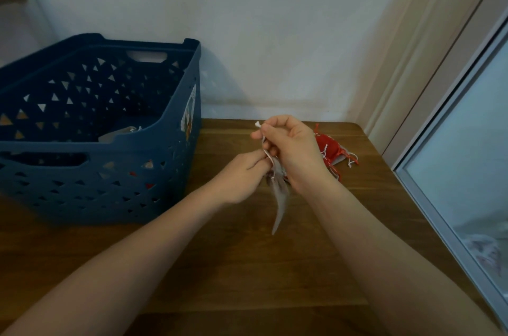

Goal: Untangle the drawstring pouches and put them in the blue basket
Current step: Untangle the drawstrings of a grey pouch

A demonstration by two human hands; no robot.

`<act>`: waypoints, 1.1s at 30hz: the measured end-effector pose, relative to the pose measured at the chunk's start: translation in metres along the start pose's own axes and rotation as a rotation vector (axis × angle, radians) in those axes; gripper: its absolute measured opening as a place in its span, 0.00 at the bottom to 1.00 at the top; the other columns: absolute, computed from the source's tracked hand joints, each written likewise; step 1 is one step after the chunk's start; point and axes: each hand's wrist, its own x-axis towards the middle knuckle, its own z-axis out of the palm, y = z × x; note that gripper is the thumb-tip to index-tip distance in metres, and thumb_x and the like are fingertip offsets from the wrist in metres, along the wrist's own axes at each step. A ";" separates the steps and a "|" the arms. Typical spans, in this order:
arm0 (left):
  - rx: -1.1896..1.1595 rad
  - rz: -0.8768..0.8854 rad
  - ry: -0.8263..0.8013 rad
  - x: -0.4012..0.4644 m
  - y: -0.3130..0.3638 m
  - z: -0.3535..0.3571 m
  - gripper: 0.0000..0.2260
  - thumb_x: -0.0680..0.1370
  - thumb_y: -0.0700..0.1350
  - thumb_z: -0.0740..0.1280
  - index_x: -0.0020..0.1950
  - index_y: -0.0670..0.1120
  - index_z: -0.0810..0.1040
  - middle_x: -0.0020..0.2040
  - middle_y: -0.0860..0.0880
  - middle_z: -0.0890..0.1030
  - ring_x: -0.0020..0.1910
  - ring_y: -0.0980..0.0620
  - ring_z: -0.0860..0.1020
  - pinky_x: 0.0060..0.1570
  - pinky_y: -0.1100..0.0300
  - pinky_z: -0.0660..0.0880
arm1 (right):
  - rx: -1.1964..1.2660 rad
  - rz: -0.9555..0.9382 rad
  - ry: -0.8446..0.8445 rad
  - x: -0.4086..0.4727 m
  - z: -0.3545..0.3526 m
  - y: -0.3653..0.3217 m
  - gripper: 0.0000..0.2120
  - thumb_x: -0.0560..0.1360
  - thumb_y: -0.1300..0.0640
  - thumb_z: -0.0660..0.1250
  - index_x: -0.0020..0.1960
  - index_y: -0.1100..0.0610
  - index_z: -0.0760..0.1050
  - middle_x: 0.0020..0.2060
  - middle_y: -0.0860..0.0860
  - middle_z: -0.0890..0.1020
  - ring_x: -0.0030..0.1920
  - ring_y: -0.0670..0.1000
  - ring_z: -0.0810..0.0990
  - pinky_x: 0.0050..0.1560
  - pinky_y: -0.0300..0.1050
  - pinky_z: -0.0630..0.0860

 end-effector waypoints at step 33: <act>-0.221 -0.327 0.065 -0.003 -0.009 -0.013 0.12 0.81 0.48 0.58 0.45 0.45 0.79 0.38 0.50 0.79 0.34 0.57 0.75 0.37 0.62 0.71 | -0.684 -0.159 -0.086 -0.005 -0.020 0.019 0.09 0.72 0.63 0.70 0.44 0.50 0.73 0.40 0.49 0.81 0.41 0.45 0.80 0.43 0.39 0.77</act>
